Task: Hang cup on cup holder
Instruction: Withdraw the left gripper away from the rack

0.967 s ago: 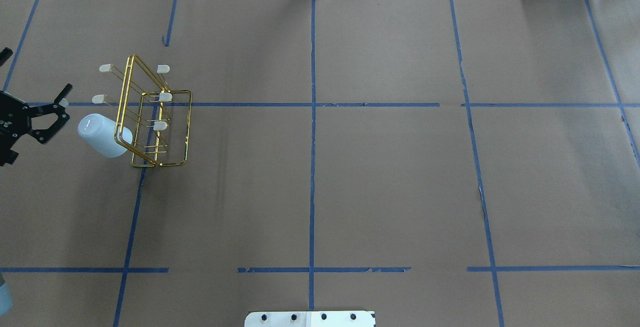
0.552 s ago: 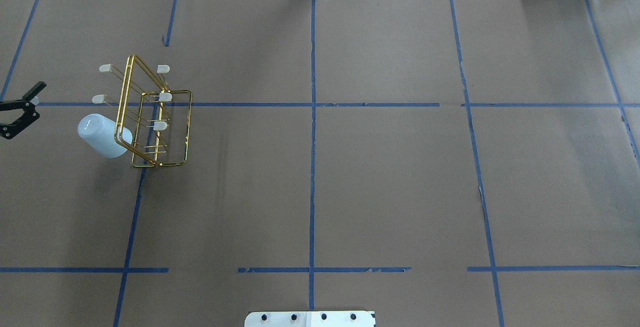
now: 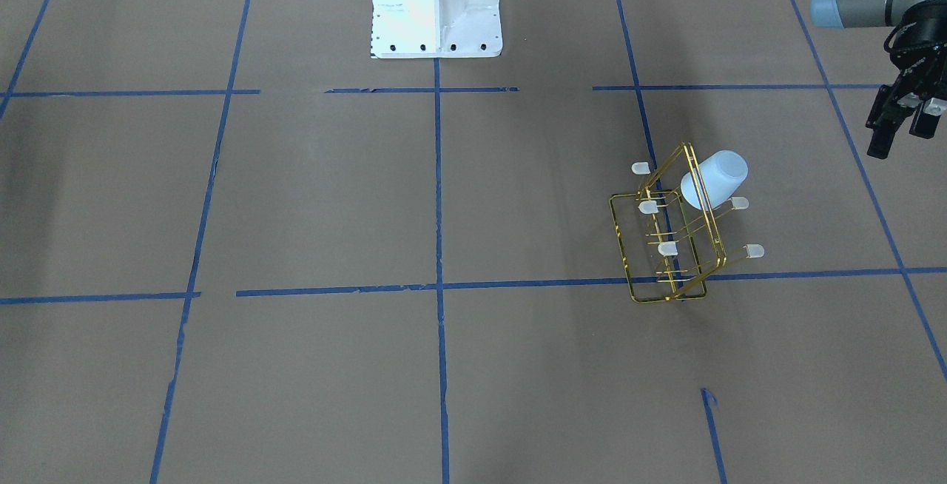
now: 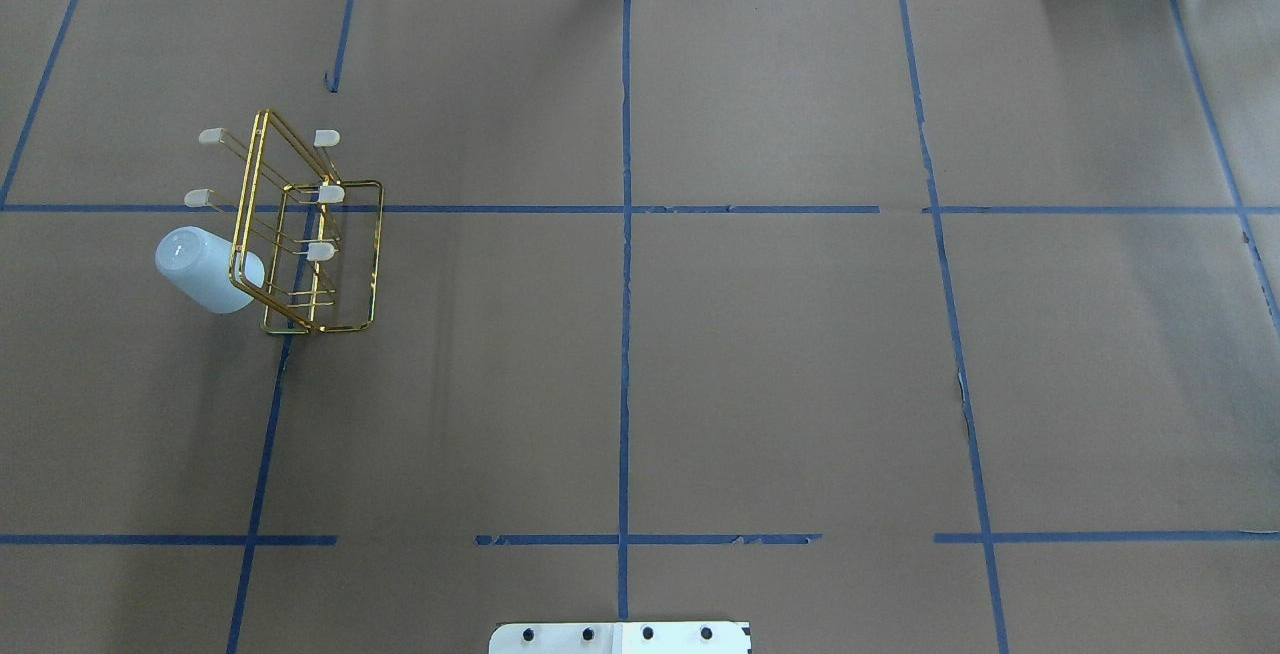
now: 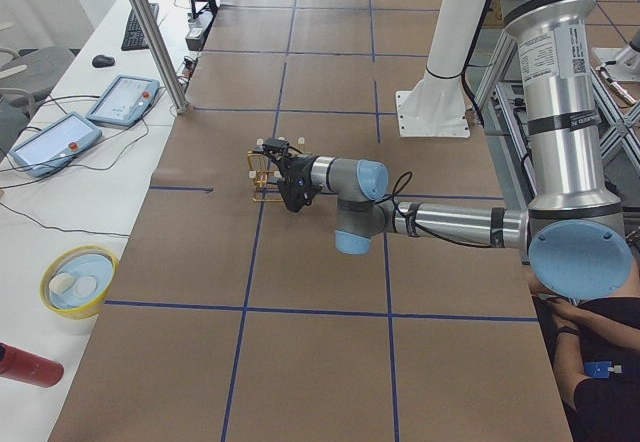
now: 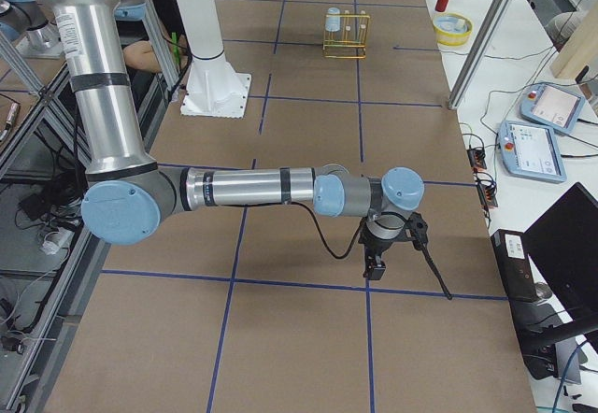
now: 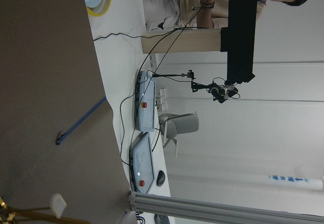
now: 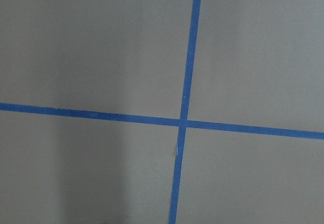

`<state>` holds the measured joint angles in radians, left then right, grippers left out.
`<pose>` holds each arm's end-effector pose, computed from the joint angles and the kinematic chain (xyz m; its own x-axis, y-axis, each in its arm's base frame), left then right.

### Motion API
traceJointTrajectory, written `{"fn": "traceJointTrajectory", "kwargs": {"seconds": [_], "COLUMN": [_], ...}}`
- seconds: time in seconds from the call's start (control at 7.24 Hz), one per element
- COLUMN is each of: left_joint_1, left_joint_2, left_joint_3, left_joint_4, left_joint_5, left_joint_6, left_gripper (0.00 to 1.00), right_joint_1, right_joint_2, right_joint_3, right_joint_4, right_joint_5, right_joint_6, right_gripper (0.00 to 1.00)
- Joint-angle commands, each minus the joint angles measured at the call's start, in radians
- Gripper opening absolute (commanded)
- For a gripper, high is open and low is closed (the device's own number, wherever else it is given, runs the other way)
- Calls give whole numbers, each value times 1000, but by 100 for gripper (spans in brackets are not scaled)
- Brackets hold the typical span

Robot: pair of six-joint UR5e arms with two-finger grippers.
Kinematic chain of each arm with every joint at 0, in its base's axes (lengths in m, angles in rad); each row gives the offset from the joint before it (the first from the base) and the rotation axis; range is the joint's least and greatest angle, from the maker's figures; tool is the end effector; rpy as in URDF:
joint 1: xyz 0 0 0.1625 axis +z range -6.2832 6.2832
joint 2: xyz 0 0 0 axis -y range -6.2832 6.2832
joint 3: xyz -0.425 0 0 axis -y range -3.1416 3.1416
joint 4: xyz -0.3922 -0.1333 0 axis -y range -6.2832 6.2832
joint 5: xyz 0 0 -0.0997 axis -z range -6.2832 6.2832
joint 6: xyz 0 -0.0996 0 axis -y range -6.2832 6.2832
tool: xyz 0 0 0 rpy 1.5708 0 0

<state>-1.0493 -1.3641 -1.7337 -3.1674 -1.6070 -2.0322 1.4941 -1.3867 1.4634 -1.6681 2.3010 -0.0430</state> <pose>0.0898 -0.4166 0.4977 -0.3697 -0.2496 -0.8950 0.7637 0.4669 -0.4457 0.0232 -0.5705 0.6265 0.7399 -0.0862 0.6671 0.1085 0.9941 0.0081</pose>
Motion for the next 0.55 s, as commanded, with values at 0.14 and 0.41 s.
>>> {"fn": "traceJointTrajectory", "kwargs": {"seconds": [0.14,0.41], "left_joint_1": [-150,-268], "left_joint_2": [5,5], "left_joint_3": [2,0], "left_joint_4": [257,433], "left_joint_5": [-216,-377], "left_joint_6": [461,782], "left_gripper": [100,100], "right_joint_1": [0,-1], "right_joint_2": [0,0], "right_joint_3": [0,0], "right_joint_4": [1,-1], "right_joint_5": [0,0], "right_joint_6": [0,0], "right_gripper": [100,100]}}
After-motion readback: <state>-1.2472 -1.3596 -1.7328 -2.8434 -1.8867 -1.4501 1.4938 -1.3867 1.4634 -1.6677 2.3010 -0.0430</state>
